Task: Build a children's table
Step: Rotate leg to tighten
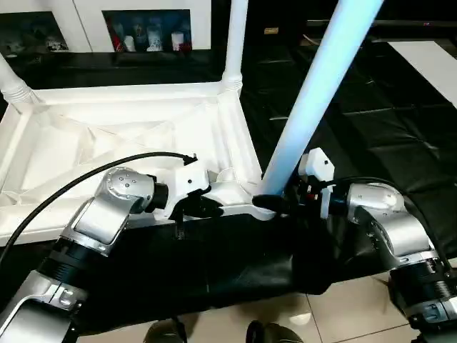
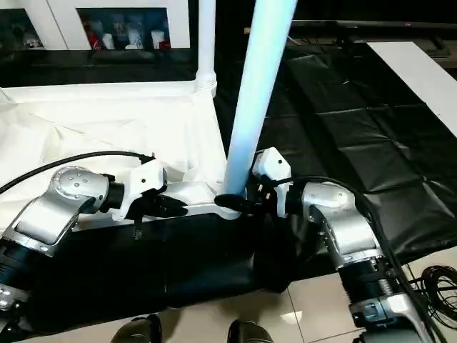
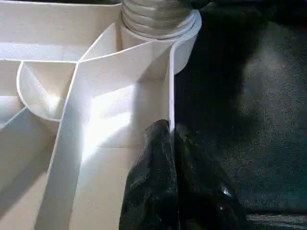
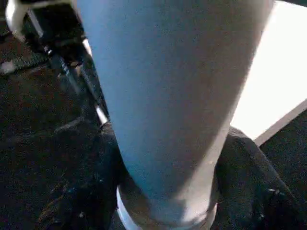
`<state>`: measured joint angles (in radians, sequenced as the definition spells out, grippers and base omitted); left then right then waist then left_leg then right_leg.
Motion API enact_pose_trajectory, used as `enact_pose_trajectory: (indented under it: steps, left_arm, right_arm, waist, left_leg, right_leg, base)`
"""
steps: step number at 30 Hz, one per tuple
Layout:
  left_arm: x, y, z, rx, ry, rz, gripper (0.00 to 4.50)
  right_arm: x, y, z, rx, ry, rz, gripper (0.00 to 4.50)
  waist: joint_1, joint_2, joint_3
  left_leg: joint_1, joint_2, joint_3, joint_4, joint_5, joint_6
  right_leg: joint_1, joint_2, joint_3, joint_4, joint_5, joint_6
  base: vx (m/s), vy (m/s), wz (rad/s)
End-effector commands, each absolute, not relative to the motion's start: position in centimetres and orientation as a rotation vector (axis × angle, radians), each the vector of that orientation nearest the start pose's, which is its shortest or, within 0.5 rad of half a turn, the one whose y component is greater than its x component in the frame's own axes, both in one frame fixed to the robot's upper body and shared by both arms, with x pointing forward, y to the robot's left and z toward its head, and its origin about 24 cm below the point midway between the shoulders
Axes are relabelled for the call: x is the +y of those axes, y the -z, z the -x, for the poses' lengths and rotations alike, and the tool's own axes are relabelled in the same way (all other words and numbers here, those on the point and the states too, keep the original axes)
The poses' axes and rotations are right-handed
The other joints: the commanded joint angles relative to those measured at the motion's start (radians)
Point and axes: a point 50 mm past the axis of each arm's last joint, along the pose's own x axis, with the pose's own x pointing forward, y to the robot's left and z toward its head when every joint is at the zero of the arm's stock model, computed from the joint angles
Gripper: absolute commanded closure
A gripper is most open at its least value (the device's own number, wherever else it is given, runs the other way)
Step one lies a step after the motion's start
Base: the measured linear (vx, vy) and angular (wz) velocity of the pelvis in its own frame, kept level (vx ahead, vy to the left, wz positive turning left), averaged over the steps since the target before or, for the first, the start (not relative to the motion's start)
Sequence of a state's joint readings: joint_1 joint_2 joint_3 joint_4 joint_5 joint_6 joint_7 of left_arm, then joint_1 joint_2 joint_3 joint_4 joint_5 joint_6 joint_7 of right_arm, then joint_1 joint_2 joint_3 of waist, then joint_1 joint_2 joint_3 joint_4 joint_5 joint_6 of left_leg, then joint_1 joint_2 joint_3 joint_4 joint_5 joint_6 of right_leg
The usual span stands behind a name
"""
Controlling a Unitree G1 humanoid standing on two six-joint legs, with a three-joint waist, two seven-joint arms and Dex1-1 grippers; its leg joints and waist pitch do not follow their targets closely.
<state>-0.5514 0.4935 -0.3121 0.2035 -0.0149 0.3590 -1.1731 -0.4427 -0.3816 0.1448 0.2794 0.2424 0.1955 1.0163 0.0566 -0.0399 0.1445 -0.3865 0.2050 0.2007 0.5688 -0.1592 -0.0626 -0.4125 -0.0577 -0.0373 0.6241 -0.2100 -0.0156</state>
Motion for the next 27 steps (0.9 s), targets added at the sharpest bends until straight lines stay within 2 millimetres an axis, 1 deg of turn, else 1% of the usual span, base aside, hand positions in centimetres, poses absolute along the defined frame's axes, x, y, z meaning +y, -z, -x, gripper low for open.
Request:
enact_pose_trajectory:
  steps: [1,2,3,4,5,6,7,8,9,10,11,12,13,14,15,17,18,19,20,21,23,26,27]
  left_arm:
    - [13.0,-8.3,-30.8,0.463,1.239,-0.493,4.50]
    - [12.9,-8.2,-30.9,0.462,1.229,-0.492,4.50]
    - [12.8,-8.2,-31.3,0.460,1.199,-0.491,4.50]
    - [12.6,-8.2,-31.6,0.457,1.171,-0.484,4.50]
    - [12.3,-8.2,-31.9,0.454,1.140,-0.471,4.50]
    - [11.7,-8.2,-32.4,0.455,1.097,-0.453,4.50]
    - [11.6,-8.2,-32.6,0.456,1.074,-0.450,4.50]
    - [11.3,-8.2,-32.9,0.456,1.050,-0.449,4.50]
    - [10.9,-8.1,-33.2,0.457,1.028,-0.444,4.50]
    - [10.6,-8.1,-33.3,0.459,1.017,-0.441,4.50]
    - [10.1,-8.1,-33.6,0.459,0.991,-0.426,4.50]
    - [9.4,-8.1,-33.9,0.462,0.967,-0.416,4.50]
    - [9.2,-8.1,-34.0,0.463,0.961,-0.416,4.50]
    - [8.7,-8.0,-34.3,0.463,0.945,-0.418,4.50]
    - [7.9,-7.9,-34.6,0.464,0.930,-0.431,4.50]
    - [7.7,-7.9,-34.7,0.464,0.924,-0.436,4.50]
    - [7.6,-7.8,-34.8,0.463,0.919,-0.441,4.50]
    - [7.6,-7.8,-34.9,0.461,0.912,-0.455,4.50]
    - [7.6,-7.8,-34.9,0.461,0.912,-0.455,4.50]
    - [7.6,-7.9,-34.9,0.459,0.913,-0.463,4.50]
    - [7.6,-7.9,-34.9,0.453,0.922,-0.477,4.50]
    - [7.8,-7.9,-34.7,0.451,0.930,-0.486,4.50]
    - [7.9,-7.9,-34.7,0.447,0.941,-0.487,4.50]
  right_arm:
    - [-13.9,-5.7,-30.3,0.292,-1.062,0.086,2.07]
    - [-13.9,-5.6,-30.3,0.296,-1.047,0.078,2.07]
    - [-13.7,-5.2,-30.6,0.310,-0.992,0.049,2.08]
    - [-13.5,-5.0,-30.8,0.313,-0.955,0.041,2.09]
    - [-13.2,-4.7,-31.1,0.319,-0.899,0.024,2.09]
    - [-12.6,-4.3,-31.5,0.329,-0.808,-0.008,2.13]
    - [-12.4,-4.2,-31.7,0.332,-0.769,-0.015,2.13]
    - [-12.2,-4.0,-31.9,0.338,-0.718,-0.024,2.14]
    - [-11.8,-3.7,-32.3,0.349,-0.645,-0.051,2.14]
    - [-11.6,-3.6,-32.5,0.357,-0.602,-0.069,2.14]
    - [-11.1,-3.3,-32.8,0.369,-0.529,-0.103,2.14]
    - [-10.6,-3.1,-33.2,0.383,-0.450,-0.136,2.14]
    - [-10.4,-3.0,-33.3,0.388,-0.423,-0.145,2.14]
    - [-9.8,-2.8,-33.6,0.399,-0.363,-0.178,2.14]
    - [-8.8,-2.8,-34.0,0.405,-0.298,-0.209,2.14]
    - [-8.4,-2.9,-34.2,0.403,-0.284,-0.217,2.14]
    - [-8.2,-3.0,-34.3,0.403,-0.276,-0.225,2.14]
    - [-7.8,-3.1,-34.5,0.409,-0.260,-0.215,2.14]
    - [-7.8,-3.1,-34.5,0.409,-0.260,-0.215,2.14]
    - [-7.7,-3.2,-34.7,0.406,-0.260,-0.219,2.14]
    - [-7.6,-3.6,-35.0,0.388,-0.271,-0.217,2.14]
    - [-7.4,-4.1,-35.3,0.363,-0.306,-0.227,2.14]
    - [-7.3,-4.7,-35.4,0.342,-0.328,-0.229,1.58]
  waist:
    - [-0.002,0.001,-0.057]
    - [-0.003,0.002,-0.053]
    - [-0.004,0.001,-0.051]
    - [-0.003,0.002,-0.050]
    - [-0.005,0.001,-0.045]
    - [-0.008,0.001,-0.041]
    - [-0.011,0.001,-0.042]
    - [-0.012,-0.001,-0.044]
    - [-0.015,0.000,-0.045]
    - [-0.017,0.001,-0.047]
    - [-0.019,0.003,-0.045]
    - [-0.022,0.002,-0.042]
    - [-0.022,0.004,-0.042]
    - [-0.024,0.007,-0.042]
    - [-0.026,0.005,-0.041]
    - [-0.027,0.005,-0.042]
    - [-0.026,0.007,-0.042]
    - [-0.025,0.007,-0.044]
    - [-0.026,0.007,-0.045]
    - [-0.026,0.007,-0.046]
    - [-0.025,0.006,-0.046]
    - [-0.025,0.005,-0.045]
    - [-0.025,0.004,-0.045]
  left_leg:
    - [0.025,0.030,-0.012,-0.057,-0.137,0.074]
    - [0.027,0.030,-0.012,-0.059,-0.160,0.064]
    - [0.030,0.031,-0.014,-0.062,-0.198,0.042]
    - [0.031,0.031,-0.015,-0.064,-0.213,0.031]
    - [0.031,0.031,-0.019,-0.070,-0.244,0.012]
    - [0.034,0.030,-0.022,-0.075,-0.277,-0.007]
    - [0.035,0.029,-0.027,-0.077,-0.302,-0.026]
    - [0.034,0.029,-0.029,-0.079,-0.301,-0.029]
    - [0.031,0.028,-0.030,-0.083,-0.284,-0.033]
    - [0.031,0.028,-0.030,-0.084,-0.280,-0.032]
    - [0.033,0.028,-0.031,-0.086,-0.295,-0.038]
    - [0.035,0.026,-0.030,-0.086,-0.320,-0.041]
    - [0.038,0.026,-0.030,-0.085,-0.327,-0.044]
    - [0.042,0.026,-0.031,-0.086,-0.345,-0.050]
    - [0.040,0.024,-0.034,-0.088,-0.362,-0.057]
    - [0.040,0.024,-0.036,-0.090,-0.375,-0.059]
    - [0.038,0.024,-0.035,-0.091,-0.375,-0.055]
    - [0.041,0.025,-0.035,-0.092,-0.374,-0.053]
    - [0.041,0.025,-0.034,-0.092,-0.369,-0.052]
    - [0.038,0.025,-0.033,-0.094,-0.363,-0.051]
    - [0.036,0.026,-0.032,-0.095,-0.351,-0.045]
    - [0.036,0.026,-0.029,-0.095,-0.347,-0.038]
    - [0.035,0.026,-0.028,-0.095,-0.342,-0.036]
  right_leg:
    - [0.044,-0.072,0.047,-0.072,-0.083,-0.262]
    - [0.041,-0.073,0.048,-0.078,-0.126,-0.256]
    - [0.040,-0.077,0.049,-0.086,-0.209,-0.237]
    - [0.039,-0.078,0.049,-0.090,-0.244,-0.229]
    - [0.038,-0.080,0.048,-0.097,-0.315,-0.207]
    - [0.033,-0.082,0.048,-0.104,-0.388,-0.185]
    - [0.033,-0.086,0.047,-0.108,-0.444,-0.168]
    - [0.036,-0.087,0.046,-0.110,-0.454,-0.160]
    - [0.038,-0.086,0.044,-0.111,-0.439,-0.148]
    - [0.037,-0.085,0.044,-0.111,-0.424,-0.148]
    - [0.032,-0.084,0.044,-0.113,-0.419,-0.148]
    - [0.028,-0.083,0.045,-0.116,-0.433,-0.144]
    - [0.025,-0.084,0.046,-0.117,-0.442,-0.141]
    - [0.019,-0.085,0.048,-0.119,-0.455,-0.138]
    - [0.021,-0.084,0.045,-0.120,-0.469,-0.128]
    - [0.021,-0.085,0.045,-0.122,-0.467,-0.112]
    - [0.021,-0.084,0.045,-0.123,-0.446,-0.107]
    - [0.020,-0.082,0.045,-0.122,-0.422,-0.107]
    - [0.020,-0.081,0.045,-0.120,-0.403,-0.111]
    - [0.022,-0.080,0.045,-0.118,-0.375,-0.117]
    - [0.025,-0.080,0.045,-0.117,-0.346,-0.122]
    - [0.024,-0.080,0.047,-0.117,-0.337,-0.129]
    - [0.024,-0.081,0.048,-0.117,-0.337,-0.132]
  base:
    - [0.000,0.000,0.00]
    - [0.000,0.000,0.00]
    - [0.000,0.000,0.00]
    - [0.000,0.000,0.00]
    - [0.000,0.000,0.00]
    - [0.000,0.000,0.00]
    - [-0.051,0.011,-0.06]
    - [0.000,0.000,0.00]
    - [0.000,0.000,0.00]
    - [0.000,0.000,0.00]
    - [0.000,0.000,0.00]
    - [0.000,0.000,0.00]
    - [0.000,0.000,0.00]
    - [0.000,0.000,0.00]
    - [0.000,0.000,0.00]
    - [0.000,0.000,0.00]
    - [0.000,0.000,0.00]
    - [0.000,0.000,0.00]
    - [0.000,0.000,0.00]
    - [0.000,0.000,0.00]
    - [0.000,0.000,0.00]
    - [0.000,0.000,0.00]
    - [0.000,0.000,0.00]
